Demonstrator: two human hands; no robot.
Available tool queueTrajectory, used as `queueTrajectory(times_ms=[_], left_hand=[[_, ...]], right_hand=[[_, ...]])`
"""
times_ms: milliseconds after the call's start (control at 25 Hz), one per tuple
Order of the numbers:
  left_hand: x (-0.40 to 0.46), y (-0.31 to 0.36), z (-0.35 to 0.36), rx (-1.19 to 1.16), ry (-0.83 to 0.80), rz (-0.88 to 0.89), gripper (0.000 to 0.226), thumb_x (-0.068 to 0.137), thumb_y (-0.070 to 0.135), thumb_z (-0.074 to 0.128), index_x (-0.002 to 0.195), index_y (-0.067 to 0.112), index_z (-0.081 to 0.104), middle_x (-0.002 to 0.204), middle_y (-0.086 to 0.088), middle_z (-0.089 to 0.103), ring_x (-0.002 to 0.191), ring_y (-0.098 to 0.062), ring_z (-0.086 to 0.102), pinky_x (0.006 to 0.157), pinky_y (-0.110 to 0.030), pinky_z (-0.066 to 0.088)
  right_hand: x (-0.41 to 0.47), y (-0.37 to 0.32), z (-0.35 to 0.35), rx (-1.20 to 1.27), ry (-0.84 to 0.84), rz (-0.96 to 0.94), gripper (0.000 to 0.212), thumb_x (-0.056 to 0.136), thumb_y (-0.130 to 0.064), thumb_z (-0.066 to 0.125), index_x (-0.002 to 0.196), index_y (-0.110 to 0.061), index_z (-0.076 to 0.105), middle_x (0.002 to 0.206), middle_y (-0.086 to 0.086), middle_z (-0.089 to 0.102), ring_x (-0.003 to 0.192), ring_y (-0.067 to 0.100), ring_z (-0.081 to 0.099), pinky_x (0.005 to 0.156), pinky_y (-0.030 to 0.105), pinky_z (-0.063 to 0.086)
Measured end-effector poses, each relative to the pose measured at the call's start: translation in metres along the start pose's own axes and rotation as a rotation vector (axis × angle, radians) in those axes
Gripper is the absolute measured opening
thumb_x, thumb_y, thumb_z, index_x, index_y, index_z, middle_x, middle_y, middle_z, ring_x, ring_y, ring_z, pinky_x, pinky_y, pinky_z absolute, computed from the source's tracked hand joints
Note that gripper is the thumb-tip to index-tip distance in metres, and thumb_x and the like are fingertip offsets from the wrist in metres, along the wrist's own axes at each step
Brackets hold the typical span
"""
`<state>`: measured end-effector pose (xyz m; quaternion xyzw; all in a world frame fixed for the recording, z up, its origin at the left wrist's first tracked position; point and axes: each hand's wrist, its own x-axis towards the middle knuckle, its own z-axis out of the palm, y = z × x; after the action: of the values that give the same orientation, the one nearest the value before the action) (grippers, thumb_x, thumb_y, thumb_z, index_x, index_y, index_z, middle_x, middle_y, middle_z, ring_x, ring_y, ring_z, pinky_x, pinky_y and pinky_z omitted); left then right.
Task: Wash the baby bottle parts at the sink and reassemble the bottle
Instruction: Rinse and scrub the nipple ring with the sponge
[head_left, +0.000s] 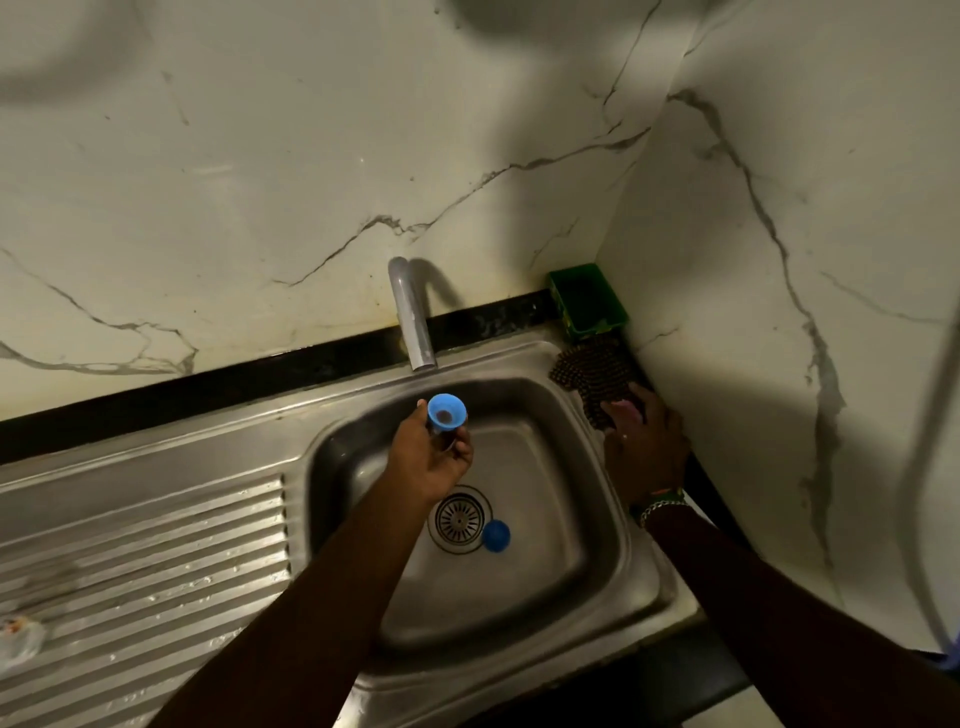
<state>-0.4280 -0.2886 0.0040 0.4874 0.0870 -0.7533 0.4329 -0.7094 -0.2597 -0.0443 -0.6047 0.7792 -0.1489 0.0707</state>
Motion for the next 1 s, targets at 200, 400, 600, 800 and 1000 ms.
queueTrajectory(times_ms=[200,400,600,800,1000], left_hand=[[-0.001,0.012,0.002,-0.024,-0.071,0.000,0.033,0.100,0.032,0.054,0.119,0.006,0.061,0.088,-0.011,0.066,0.065,-0.013,0.057,0.052,-0.023,0.046],[-0.010,0.024,0.000,-0.040,-0.104,0.015,0.026,0.096,0.029,0.058,0.106,0.006,0.066,0.084,-0.009,0.067,0.062,-0.013,0.056,0.053,-0.022,0.046],[-0.014,0.033,-0.006,-0.053,-0.102,0.031,0.026,0.096,0.026,0.059,0.103,0.004,0.069,0.082,-0.010,0.069,0.060,-0.014,0.056,0.053,-0.022,0.046],[-0.008,0.029,-0.002,-0.058,-0.119,0.019,0.027,0.097,0.028,0.059,0.102,0.003,0.069,0.084,-0.010,0.069,0.065,-0.014,0.056,0.056,-0.022,0.048],[-0.008,0.027,0.001,-0.041,-0.112,0.047,0.029,0.097,0.029,0.061,0.115,0.008,0.067,0.098,-0.009,0.067,0.068,-0.013,0.058,0.060,-0.021,0.048]], right_hand=[[0.047,-0.107,0.002,0.284,-0.202,-0.463,0.054,0.101,-0.029,0.035,0.148,-0.005,0.046,0.150,0.019,0.049,0.140,0.036,0.041,0.120,0.043,0.028],[0.088,-0.210,0.030,0.324,-0.703,-0.387,0.081,0.082,-0.036,0.064,0.157,-0.027,0.033,0.161,0.007,0.035,0.153,0.032,0.023,0.125,0.046,0.022],[0.090,-0.234,0.026,0.399,-0.596,-0.412,0.052,0.088,-0.030,0.068,0.136,-0.015,0.055,0.137,0.015,0.059,0.131,0.033,0.053,0.109,0.048,0.046],[0.057,-0.213,-0.003,0.719,-0.149,-0.221,0.037,0.085,0.002,0.047,0.107,-0.009,0.076,0.111,0.006,0.075,0.107,0.022,0.067,0.099,0.037,0.053],[0.017,-0.186,-0.020,0.338,-0.198,-0.562,0.024,0.087,-0.019,0.057,0.100,-0.022,0.076,0.129,0.008,0.060,0.118,0.028,0.049,0.090,0.037,0.050]])
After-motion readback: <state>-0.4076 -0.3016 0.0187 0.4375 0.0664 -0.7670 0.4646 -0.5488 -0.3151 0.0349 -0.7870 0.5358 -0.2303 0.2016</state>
